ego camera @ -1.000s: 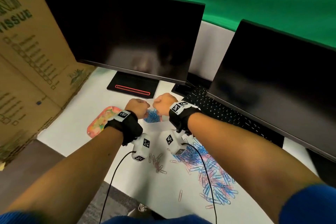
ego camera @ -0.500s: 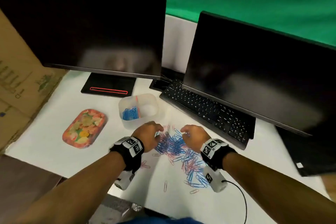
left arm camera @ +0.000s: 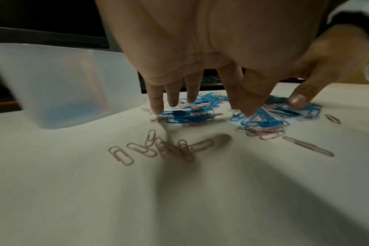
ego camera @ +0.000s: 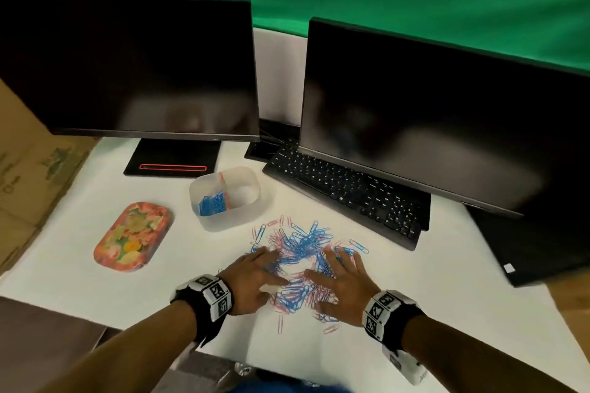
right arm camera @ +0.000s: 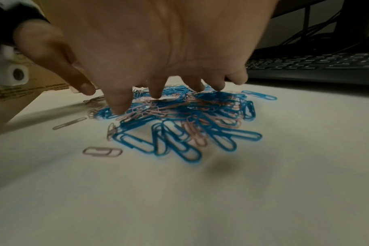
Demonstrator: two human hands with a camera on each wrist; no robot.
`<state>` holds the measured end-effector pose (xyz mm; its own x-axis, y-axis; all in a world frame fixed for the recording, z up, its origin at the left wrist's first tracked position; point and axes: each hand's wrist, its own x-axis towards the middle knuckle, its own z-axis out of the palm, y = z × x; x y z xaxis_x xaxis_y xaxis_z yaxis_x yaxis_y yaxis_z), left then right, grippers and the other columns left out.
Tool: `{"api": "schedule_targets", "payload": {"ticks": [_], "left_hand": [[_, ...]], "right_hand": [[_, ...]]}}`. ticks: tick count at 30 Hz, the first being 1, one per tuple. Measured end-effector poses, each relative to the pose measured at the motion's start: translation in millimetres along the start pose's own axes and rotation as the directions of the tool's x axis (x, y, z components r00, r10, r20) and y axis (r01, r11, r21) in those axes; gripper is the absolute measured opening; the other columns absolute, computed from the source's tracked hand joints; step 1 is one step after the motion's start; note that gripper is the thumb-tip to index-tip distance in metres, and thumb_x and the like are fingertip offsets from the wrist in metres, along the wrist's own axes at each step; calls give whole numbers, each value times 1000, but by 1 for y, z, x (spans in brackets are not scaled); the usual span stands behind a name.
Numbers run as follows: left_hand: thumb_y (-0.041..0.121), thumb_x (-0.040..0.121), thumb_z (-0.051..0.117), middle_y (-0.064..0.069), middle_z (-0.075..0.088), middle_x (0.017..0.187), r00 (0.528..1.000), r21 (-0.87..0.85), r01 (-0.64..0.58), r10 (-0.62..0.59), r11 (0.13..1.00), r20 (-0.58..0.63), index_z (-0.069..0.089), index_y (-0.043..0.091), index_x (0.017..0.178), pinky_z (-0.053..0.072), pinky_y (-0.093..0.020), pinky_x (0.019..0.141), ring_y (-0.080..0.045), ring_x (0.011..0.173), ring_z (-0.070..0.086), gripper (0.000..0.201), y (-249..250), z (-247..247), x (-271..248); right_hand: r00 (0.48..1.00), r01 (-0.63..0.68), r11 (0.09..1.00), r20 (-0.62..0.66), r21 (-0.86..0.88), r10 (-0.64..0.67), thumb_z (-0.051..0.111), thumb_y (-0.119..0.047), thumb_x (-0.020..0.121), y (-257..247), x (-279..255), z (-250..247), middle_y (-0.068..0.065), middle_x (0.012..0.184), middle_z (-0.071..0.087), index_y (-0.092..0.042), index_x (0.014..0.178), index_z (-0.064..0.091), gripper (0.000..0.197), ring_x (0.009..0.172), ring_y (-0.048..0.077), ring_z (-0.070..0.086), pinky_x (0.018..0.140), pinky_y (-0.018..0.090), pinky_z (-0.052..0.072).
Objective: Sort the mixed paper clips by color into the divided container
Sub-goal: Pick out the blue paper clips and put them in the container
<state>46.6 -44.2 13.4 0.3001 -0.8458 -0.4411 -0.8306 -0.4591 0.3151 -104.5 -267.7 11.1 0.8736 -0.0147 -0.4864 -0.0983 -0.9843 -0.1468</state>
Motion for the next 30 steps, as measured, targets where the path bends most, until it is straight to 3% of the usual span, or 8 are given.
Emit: {"api": "schedule_targets", "payload": {"ticks": [3, 5, 7, 10, 14, 19, 26, 30], "left_hand": [[23, 86, 54, 0, 43, 143, 964, -180, 93, -134, 979, -229, 59, 35, 126, 36, -33, 109, -24, 132, 41, 42, -6, -4, -3], [17, 85, 54, 3, 54, 127, 919, -248, 185, -257, 951, -299, 63, 29, 118, 44, -29, 98, -20, 120, 51, 36, -9, -7, -3], [17, 86, 53, 4, 57, 119, 904, -243, 239, -306, 940, -299, 65, 28, 113, 45, -28, 91, -19, 115, 54, 31, -9, -9, -3], [17, 84, 53, 8, 59, 115, 916, -236, 235, -296, 943, -271, 66, 29, 105, 44, -24, 85, -17, 111, 57, 27, -6, -4, -3], [18, 85, 52, 9, 58, 121, 950, -224, 137, -192, 965, -245, 65, 29, 111, 44, -23, 89, -15, 112, 56, 31, 6, 1, -4], [27, 87, 56, 5, 56, 119, 986, -88, 4, -19, 996, -168, 66, 30, 112, 46, -31, 92, -20, 114, 52, 26, 30, 10, 3], [22, 89, 50, 0, 58, 109, 984, -60, 43, -53, 997, -172, 65, 22, 97, 44, -30, 81, -23, 103, 55, 17, 33, 6, 13], [20, 91, 47, -2, 58, 109, 982, -56, 57, -66, 997, -176, 62, 17, 96, 44, -31, 78, -25, 101, 56, 16, 26, 7, 11]], "right_hand": [[990, -34, 997, -134, 71, 44, 42, -47, 93, 1, 8, -13, 4, 156, 25, -41, 145, 30, 53, 145, 28, 17, 121, 46, 7], [978, -30, 995, -203, 91, 48, 44, -33, 95, -3, 17, -26, 0, 134, 51, -33, 133, 50, 39, 127, 24, 42, 113, 41, 27], [977, 26, 992, -211, 124, 1, 44, -23, 94, -11, 26, -35, 0, 116, 61, -24, 115, 63, 29, 110, 23, 53, 101, 39, 40], [980, 131, 983, -169, 128, -108, 47, -20, 92, -28, 30, -37, 2, 108, 65, -19, 105, 67, 24, 101, 23, 57, 90, 36, 49], [974, 216, 975, -83, 41, -212, 54, -24, 88, -44, 28, -21, 4, 112, 63, -20, 111, 65, 26, 106, 27, 56, 92, 37, 47], [978, 195, 981, -76, 22, -193, 53, -16, 84, -44, 28, -14, 5, 109, 63, -19, 108, 64, 27, 105, 29, 57, 90, 37, 47], [986, 126, 991, -113, 39, -121, 48, -13, 93, -42, 32, -17, 11, 103, 63, -11, 101, 66, 20, 99, 31, 58, 81, 36, 46], [991, 78, 973, -121, 218, -52, 50, -15, 90, -35, 33, -17, 6, 101, 64, -16, 93, 68, 18, 97, 26, 59, 81, 30, 48]]}}
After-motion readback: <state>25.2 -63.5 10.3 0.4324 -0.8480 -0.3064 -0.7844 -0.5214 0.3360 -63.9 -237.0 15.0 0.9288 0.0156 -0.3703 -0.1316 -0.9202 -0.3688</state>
